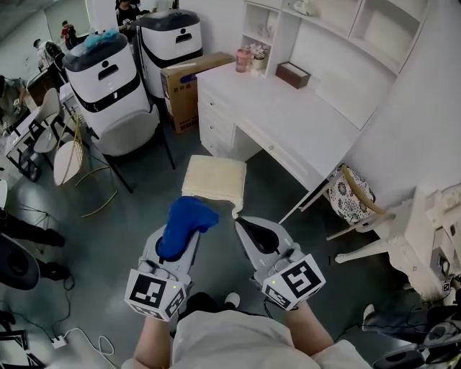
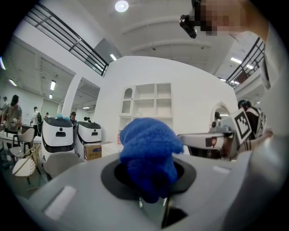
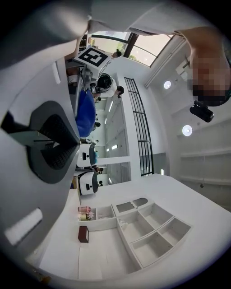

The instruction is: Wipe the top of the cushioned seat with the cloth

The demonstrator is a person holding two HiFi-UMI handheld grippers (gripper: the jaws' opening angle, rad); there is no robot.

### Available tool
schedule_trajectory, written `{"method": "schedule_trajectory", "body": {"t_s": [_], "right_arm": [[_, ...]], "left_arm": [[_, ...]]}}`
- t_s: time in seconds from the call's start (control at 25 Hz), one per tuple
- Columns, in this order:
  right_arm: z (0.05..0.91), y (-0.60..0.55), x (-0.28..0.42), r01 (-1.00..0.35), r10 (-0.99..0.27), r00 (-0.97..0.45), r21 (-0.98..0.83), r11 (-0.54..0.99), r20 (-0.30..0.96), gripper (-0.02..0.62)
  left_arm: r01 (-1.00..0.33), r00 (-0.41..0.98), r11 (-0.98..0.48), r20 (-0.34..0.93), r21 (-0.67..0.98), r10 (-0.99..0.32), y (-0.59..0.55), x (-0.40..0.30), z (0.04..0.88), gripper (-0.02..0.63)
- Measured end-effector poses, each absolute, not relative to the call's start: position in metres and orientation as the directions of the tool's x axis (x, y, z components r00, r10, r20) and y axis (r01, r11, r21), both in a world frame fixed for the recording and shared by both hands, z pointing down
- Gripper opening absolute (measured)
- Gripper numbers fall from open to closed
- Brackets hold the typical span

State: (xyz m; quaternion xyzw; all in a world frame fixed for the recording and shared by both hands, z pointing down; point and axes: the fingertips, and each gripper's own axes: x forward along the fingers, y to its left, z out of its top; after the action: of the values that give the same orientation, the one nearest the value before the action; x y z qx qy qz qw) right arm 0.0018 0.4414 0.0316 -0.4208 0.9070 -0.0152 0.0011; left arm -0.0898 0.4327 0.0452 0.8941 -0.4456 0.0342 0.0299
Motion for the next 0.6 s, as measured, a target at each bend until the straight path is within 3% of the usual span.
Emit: {"method": "schedule_trajectory", "body": {"t_s": [0.6], "right_arm": [[0.038, 0.341, 0.012, -0.813, -0.815, -0.58, -0.07, 0.578, 0.008, -0.002]], "left_arm": [[-0.773, 0.633, -0.634, 0.112, 0.024, -0.766, 0.328, -0.09, 0.052, 0.091]]}}
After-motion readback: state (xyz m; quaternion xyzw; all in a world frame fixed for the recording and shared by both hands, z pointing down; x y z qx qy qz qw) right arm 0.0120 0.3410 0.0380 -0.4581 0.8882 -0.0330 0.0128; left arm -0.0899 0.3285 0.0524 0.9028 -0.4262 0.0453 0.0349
